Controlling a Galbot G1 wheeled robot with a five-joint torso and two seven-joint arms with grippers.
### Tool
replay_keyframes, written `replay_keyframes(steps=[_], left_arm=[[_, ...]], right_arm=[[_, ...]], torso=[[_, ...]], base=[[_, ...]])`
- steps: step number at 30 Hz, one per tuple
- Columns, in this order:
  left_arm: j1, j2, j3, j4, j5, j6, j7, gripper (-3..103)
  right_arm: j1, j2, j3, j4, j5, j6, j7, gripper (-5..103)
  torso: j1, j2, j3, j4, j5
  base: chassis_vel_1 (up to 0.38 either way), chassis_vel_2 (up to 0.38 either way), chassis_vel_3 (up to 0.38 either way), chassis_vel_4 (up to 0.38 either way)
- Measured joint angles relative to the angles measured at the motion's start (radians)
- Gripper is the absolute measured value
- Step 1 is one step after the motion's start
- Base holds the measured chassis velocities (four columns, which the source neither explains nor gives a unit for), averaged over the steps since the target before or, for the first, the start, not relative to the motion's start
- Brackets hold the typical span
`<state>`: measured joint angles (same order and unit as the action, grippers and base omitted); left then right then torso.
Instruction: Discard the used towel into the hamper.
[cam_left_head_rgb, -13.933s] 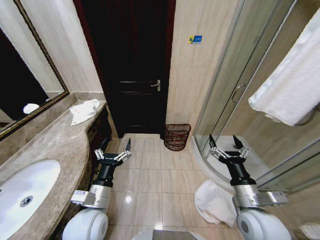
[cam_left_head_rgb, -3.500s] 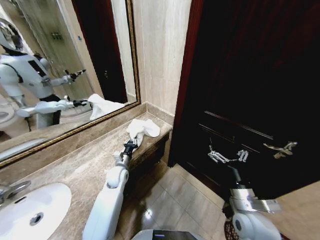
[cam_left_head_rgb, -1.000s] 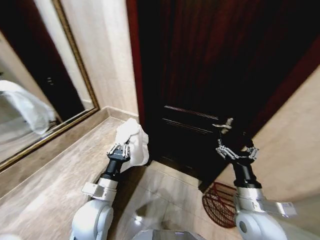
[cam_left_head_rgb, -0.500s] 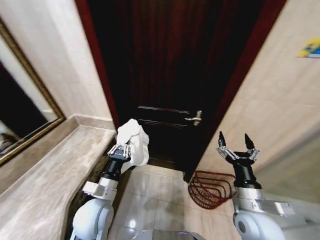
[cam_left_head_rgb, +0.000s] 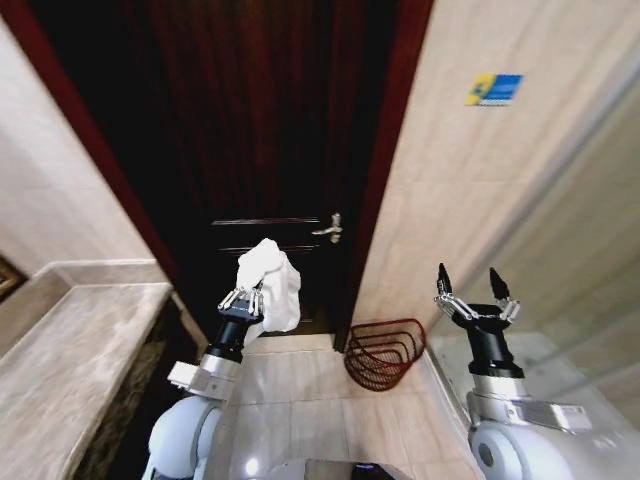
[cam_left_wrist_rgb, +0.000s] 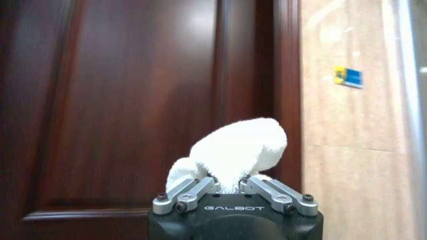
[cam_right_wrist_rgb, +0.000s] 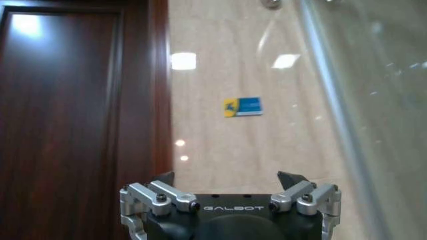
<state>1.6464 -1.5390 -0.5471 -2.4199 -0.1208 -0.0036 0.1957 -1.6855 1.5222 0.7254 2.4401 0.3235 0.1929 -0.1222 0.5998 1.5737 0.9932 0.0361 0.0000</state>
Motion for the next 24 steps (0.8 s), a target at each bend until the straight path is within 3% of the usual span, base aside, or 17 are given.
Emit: replay_keyframes(steps=[24], left_arm=[[-0.012,-0.004,0.000,0.029,-0.006,-0.006,0.019,10]], right_arm=[[0.000,0.005,0.008,-0.007,-0.017,-0.002,-0.021,100]], torso=[[0.000,0.000,0.000,-0.0001,0.0000]], base=[[-0.123,-0.123,-0.121,-0.122]])
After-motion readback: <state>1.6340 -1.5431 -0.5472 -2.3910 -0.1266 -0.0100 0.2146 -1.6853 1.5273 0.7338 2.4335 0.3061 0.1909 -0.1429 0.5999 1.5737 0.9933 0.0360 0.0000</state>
